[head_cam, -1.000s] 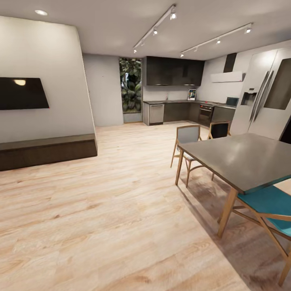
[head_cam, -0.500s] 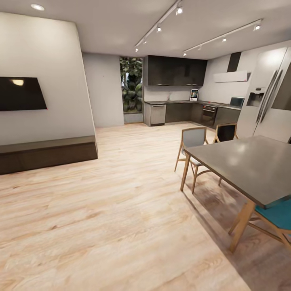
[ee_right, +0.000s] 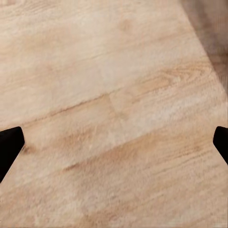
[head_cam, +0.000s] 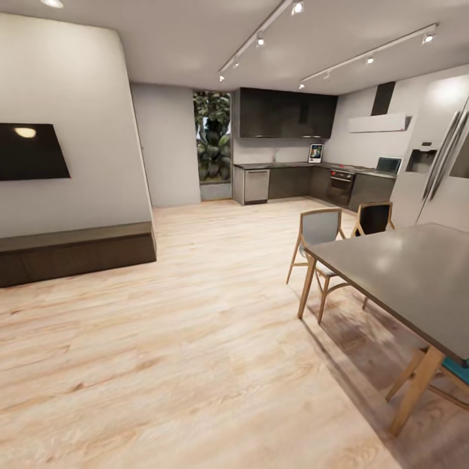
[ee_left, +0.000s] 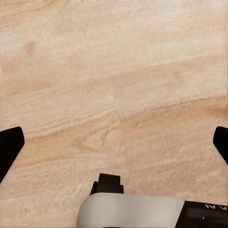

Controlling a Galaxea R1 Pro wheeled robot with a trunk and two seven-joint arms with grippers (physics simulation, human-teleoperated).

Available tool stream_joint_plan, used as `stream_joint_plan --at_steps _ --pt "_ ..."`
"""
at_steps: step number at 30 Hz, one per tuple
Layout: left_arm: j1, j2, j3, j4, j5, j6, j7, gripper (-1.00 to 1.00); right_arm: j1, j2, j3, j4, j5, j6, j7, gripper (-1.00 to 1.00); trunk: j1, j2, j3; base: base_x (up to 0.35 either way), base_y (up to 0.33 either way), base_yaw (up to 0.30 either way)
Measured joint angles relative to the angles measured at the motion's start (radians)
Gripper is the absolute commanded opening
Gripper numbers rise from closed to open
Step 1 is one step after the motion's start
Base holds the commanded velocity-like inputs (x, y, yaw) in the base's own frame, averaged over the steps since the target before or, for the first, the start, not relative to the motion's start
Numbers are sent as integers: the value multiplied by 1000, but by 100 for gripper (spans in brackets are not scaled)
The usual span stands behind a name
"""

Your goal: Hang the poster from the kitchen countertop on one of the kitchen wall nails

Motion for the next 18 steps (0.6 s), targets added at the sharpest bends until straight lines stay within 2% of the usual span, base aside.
stream_joint_plan --at_steps 18 --pt "0 2 0 1 0 0 0 100 0 -1 1 29 1 -3 1 100 0 0 0 341 5 0"
